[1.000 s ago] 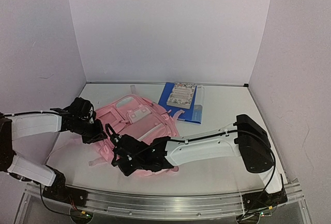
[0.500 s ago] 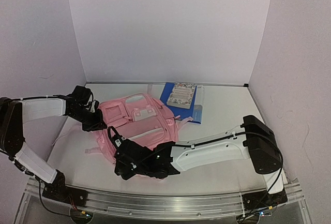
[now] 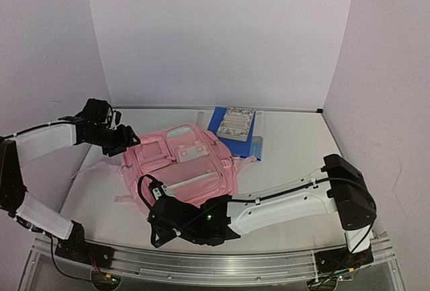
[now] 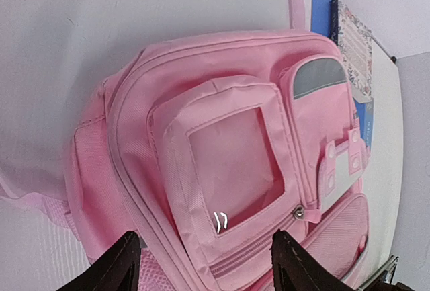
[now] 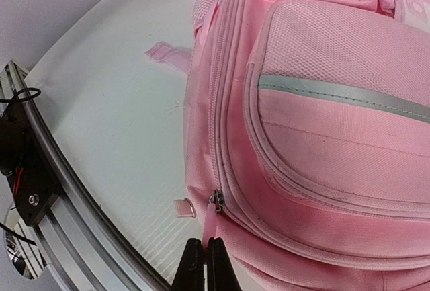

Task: Pack the student bag
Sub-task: Zip the student bag at the center of the board.

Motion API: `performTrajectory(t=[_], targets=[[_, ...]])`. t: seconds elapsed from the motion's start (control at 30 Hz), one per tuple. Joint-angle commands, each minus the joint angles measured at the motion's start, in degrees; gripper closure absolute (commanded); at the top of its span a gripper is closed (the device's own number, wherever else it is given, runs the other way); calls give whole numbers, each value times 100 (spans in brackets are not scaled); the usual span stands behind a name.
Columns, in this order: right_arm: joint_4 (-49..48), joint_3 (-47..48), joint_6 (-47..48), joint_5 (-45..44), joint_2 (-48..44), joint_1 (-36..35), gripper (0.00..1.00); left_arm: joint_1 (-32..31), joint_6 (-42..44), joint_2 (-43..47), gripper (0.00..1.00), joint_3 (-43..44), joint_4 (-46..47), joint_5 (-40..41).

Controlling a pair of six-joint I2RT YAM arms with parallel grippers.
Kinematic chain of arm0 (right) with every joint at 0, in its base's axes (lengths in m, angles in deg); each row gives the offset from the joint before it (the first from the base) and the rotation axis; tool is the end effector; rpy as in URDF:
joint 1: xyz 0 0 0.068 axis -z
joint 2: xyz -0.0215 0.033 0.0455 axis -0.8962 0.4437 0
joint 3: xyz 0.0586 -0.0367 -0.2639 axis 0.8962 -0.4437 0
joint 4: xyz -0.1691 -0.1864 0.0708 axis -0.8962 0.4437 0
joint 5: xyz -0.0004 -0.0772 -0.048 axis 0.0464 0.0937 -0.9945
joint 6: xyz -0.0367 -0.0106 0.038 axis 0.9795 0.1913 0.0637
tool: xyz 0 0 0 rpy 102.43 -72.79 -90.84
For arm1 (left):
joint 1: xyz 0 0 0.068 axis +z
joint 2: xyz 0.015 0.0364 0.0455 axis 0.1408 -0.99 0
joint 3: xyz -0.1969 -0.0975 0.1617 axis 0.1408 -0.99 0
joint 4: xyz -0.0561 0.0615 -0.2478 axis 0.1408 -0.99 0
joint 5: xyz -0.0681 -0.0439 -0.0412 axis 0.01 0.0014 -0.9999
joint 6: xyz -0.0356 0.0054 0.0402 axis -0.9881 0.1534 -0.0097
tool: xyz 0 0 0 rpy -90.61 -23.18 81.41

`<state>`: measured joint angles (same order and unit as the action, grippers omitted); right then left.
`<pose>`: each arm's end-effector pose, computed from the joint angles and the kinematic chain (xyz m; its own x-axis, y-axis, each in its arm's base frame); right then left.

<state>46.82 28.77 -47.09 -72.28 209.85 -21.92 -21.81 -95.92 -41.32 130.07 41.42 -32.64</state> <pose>0.0488 0.4757 0.1919 -0.5693 -0.3592 -0.7395 -0.7226 0.6476 0.2418 0.2769 -0.0775 0.2383 -0.8377 -0.2749 -0.4719 -0.0060 0.8687 -0.4954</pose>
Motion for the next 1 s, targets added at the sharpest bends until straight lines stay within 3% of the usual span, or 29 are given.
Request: performTrajectory(t=[0.0, 0.2, 0.4, 0.47, 0.57, 0.7, 0.8, 0.97], targets=[[-320, 106, -62, -56, -449, -143, 100, -41, -682, 744, 33, -592, -209, -65], [-675, 27, 6, -138, -711, -143, 100, -516, -1359, 1117, 33, -1225, -328, -237], [-781, 43, 54, -132, -748, -143, 100, -838, -1572, 904, 33, -1423, -134, -199], [-795, 24, 47, -106, -768, -143, 100, -853, -1557, 789, 44, -1401, -93, -195], [-810, -46, 20, -100, -806, -145, 100, -871, -1537, 733, 72, -1378, -72, -53], [-801, -236, -21, -68, -922, -154, 100, -868, -1518, 841, 92, -1304, -128, 199], [-775, -514, -95, -61, -1040, -173, 100, -862, -1483, 906, 100, -1201, -163, 411], [-610, -964, -300, -130, -1209, -243, 100, -658, -1299, 811, 100, -996, -168, 472]])
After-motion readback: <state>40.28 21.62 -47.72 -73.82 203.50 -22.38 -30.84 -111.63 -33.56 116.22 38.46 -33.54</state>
